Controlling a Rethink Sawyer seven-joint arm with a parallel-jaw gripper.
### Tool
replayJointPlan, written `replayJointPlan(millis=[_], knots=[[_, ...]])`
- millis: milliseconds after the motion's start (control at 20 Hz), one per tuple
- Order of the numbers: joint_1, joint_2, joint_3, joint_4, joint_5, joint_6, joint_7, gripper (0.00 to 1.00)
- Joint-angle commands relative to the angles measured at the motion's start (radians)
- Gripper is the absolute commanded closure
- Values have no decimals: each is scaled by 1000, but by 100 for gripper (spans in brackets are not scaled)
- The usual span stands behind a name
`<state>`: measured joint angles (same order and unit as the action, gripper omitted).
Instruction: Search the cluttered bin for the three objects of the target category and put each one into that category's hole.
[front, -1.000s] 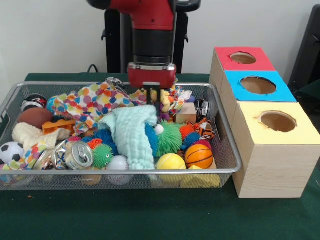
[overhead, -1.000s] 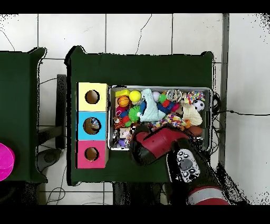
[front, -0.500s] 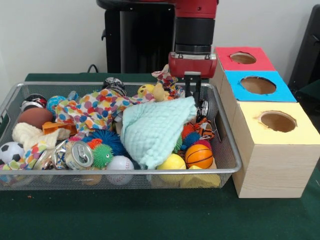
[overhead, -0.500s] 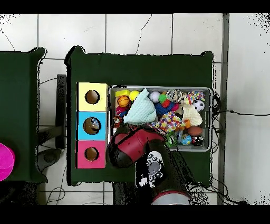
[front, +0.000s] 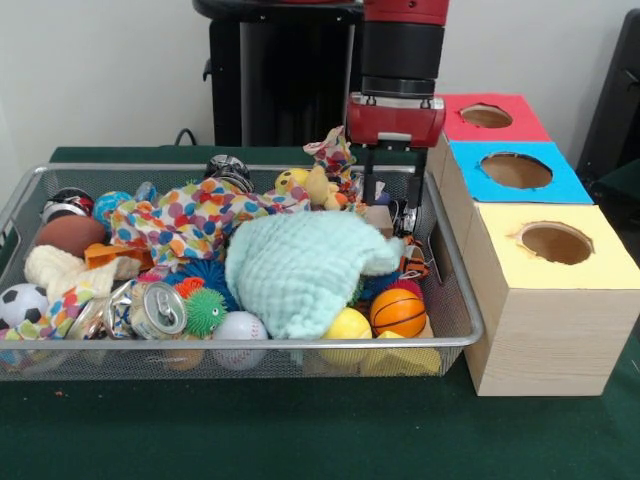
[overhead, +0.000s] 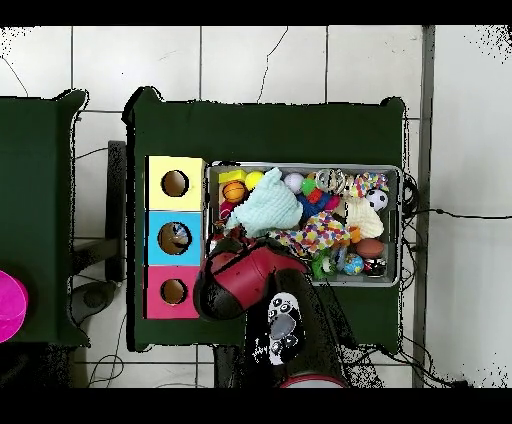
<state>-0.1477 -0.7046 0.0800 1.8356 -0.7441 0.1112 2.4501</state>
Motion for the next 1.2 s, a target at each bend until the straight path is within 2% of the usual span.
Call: replayJointPlan(millis=[50, 550, 750, 1000, 1200], knots=[[-47, -7, 1, 33, 19, 95, -6, 0], [-261, -167, 174, 120, 43, 242, -231, 0], [-358, -218, 257, 130, 58, 316, -330, 0], [-452, -223, 326, 125, 19, 356, -393, 0], [-497, -196, 343, 132, -35, 341, -378, 0]])
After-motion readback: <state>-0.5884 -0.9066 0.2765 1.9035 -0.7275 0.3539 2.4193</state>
